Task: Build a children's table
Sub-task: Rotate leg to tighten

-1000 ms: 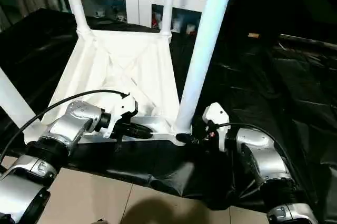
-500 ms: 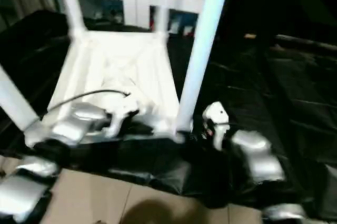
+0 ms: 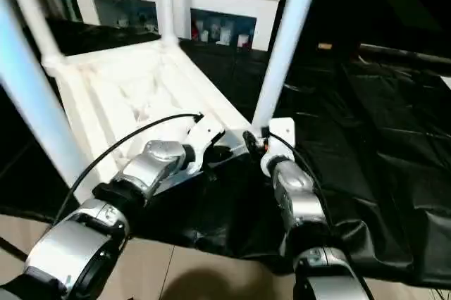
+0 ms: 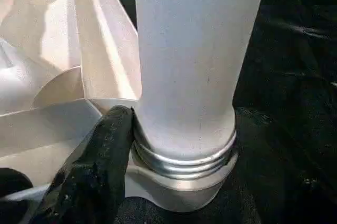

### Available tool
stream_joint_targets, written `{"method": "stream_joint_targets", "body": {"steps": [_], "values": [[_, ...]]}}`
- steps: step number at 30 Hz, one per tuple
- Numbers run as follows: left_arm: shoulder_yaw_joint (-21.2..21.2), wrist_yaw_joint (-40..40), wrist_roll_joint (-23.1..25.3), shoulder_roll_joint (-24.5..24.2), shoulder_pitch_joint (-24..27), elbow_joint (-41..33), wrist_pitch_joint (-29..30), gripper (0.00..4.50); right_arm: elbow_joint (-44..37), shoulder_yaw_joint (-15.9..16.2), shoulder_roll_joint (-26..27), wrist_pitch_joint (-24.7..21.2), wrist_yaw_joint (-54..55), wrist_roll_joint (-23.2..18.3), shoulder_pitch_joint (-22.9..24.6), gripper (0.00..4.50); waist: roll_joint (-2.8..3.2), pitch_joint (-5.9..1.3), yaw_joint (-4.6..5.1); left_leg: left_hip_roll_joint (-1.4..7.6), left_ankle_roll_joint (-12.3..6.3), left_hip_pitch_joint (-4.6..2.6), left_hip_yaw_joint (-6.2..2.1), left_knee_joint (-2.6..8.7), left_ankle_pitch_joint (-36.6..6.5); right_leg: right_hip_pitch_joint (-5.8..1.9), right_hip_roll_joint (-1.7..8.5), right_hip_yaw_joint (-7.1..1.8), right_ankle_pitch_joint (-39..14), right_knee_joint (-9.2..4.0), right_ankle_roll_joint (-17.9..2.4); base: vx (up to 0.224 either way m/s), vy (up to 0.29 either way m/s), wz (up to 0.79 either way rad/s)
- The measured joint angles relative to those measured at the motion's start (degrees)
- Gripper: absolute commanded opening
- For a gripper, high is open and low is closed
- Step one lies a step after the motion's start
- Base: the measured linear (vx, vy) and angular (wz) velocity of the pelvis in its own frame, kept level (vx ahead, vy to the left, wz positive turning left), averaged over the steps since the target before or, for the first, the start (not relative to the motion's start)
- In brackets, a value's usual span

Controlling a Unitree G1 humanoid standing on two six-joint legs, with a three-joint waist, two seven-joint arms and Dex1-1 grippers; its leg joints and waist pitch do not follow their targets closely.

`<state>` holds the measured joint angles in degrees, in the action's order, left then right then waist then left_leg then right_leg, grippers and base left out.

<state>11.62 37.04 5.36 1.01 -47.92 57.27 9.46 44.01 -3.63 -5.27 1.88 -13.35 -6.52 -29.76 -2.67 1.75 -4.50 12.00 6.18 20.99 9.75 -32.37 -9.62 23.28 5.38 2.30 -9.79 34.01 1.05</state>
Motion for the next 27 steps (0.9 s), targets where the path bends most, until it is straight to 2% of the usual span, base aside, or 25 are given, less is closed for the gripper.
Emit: {"method": "stream_joint_targets", "body": {"steps": [1, 2, 4, 8, 15, 21, 27], "values": [[0.07, 0.26, 0.02, -0.03, -0.01, 0.07, -0.2, 0.0, -0.12, -0.13, -0.3, 0.26, -0.93, -0.28, 0.32, 3.0, 0.0, 0.0, -0.11, 0.0, 0.0, 0.01, 0.0, 0.01, 0.0, 0.0, 0.0, 0.01, -0.01, -0.01, 0.0, 0.0, 0.0, 0.0], [0.51, 1.08, 0.06, -0.23, 0.0, 0.11, -0.7, 0.0, -0.83, -0.37, -0.91, 0.45, -2.73, -1.26, 1.1, 3.37, 0.0, 0.0, -0.33, 0.0, 0.0, 0.0, 0.01, 0.03, 0.0, 0.0, 0.0, 0.01, -0.01, -0.02, 0.01, 0.0, 0.0, 0.0], [0.87, 2.62, 0.06, -1.0, 0.08, 0.05, -1.35, 0.0, -2.56, -0.26, -2.78, 0.58, -6.72, -2.33, 2.66, 3.4, 0.01, 0.02, -0.54, 0.01, 0.0, 0.0, 0.0, 0.08, 0.0, 0.0, 0.01, 0.04, -0.01, -0.02, 0.02, 0.0, 0.0, 0.0], [1.1, 7.47, -0.03, -3.06, 0.95, -1.1, -2.2, 0.0, -6.28, 1.52, -7.48, -0.32, -16.09, -2.91, 4.7, 3.79, 0.02, 0.04, -0.63, 0.02, 0.0, -0.01, 0.0, 0.14, 0.0, 0.0, 0.01, 0.06, -0.02, 0.0, 0.03, 0.0, 0.0, 0.0], [2.84, 21.8, -1.23, -8.55, 4.86, -7.2, -3.62, 0.0, -14.69, 5.03, -17.93, -2.59, -35.89, -5.12, 10.98, 3.79, 0.13, 0.0, -1.52, 0.06, -0.01, -0.02, 0.02, 0.22, 0.0, -0.04, 0.04, 0.05, -0.06, -0.01, 0.08, 0.0, 0.0, 0.0], [4.67, 31.67, -2.12, -11.16, 7.51, -12.26, -3.29, 0.0, -17.62, 8.88, -20.34, -3.65, -43.34, -4.83, 12.1, 3.79, 0.22, 0.01, -2.24, 0.16, -0.01, -0.05, 0.06, 0.2, 0.0, -0.01, 0.11, 0.01, -0.14, -0.02, 0.21, 0.0, 0.0, 0.0], [5.0, 32.88, -2.19, -11.62, 8.55, -14.4, -2.58, 0.0, -17.71, 9.6, -20.14, -3.62, -44.48, -4.39, 12.01, 3.79, 0.23, 0.02, -2.08, 0.15, -0.01, 0.03, 0.12, 0.18, 0.0, 0.0, 0.15, -0.02, -0.12, -0.02, 0.16, 0.0, 0.0, 0.0]]}}
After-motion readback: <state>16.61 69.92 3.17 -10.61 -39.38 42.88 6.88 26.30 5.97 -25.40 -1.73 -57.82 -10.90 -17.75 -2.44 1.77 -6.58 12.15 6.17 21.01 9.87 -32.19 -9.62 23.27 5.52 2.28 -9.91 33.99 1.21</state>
